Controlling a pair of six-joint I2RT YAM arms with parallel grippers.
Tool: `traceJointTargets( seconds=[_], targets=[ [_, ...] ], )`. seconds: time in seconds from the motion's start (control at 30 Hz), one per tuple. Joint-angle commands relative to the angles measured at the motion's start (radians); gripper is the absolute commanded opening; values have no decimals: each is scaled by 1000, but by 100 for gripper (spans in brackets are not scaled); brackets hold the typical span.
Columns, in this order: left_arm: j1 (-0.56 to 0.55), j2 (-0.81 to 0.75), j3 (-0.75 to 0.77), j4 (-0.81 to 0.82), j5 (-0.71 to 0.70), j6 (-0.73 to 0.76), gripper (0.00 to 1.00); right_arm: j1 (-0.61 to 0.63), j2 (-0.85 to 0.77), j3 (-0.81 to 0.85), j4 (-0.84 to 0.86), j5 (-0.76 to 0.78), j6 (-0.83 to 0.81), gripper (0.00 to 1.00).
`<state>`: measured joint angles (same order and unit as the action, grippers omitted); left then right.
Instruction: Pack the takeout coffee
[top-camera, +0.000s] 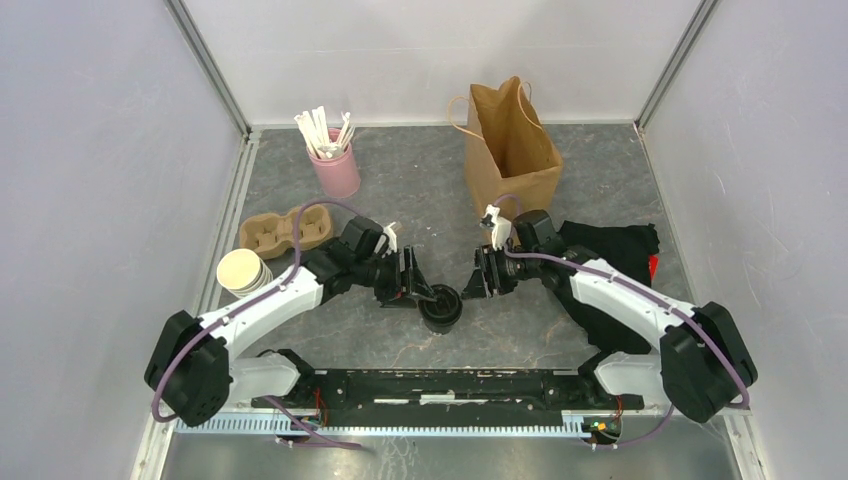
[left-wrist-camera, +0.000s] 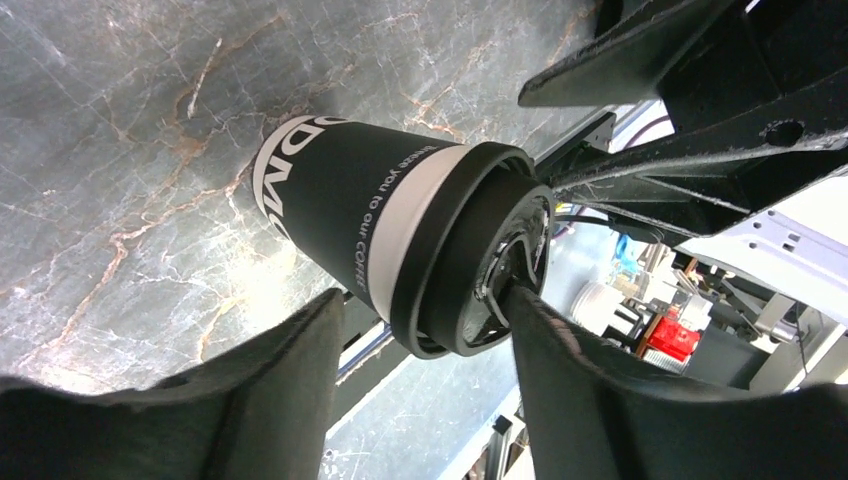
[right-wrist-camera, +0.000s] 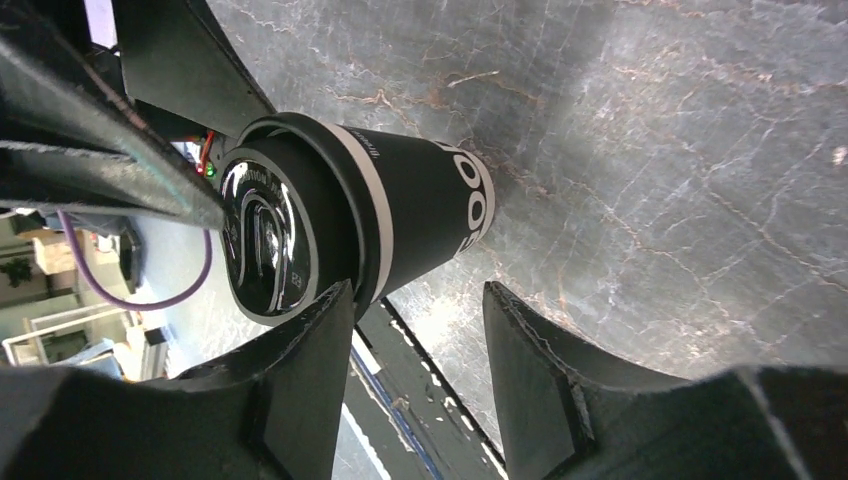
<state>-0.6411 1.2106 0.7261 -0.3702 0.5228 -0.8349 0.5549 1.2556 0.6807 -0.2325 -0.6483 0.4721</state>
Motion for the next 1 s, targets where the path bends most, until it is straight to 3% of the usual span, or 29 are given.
traceJointTargets(
  seconds=[0.0, 0.13, 0.27, 0.5, 0.97],
  targets=[
    [1, -57, 21, -25, -4, -8, 74, -5, -1, 81, -97, 44, -89, 59],
    [54, -100, 32, -52, -4, 0, 79, -7, -51, 75, -135, -2, -102, 69],
    [93, -94, 29, -68, 0, 27, 75, -4, -86, 12, -122, -70, -80, 72],
    [98, -21, 36, -66, 24, 82, 55, -4, -83, -137, 129, -207, 101, 66],
    [96, -3, 7, -52, 39, 86, 49, 5, -27, -183, 317, -209, 237, 60]
  ],
)
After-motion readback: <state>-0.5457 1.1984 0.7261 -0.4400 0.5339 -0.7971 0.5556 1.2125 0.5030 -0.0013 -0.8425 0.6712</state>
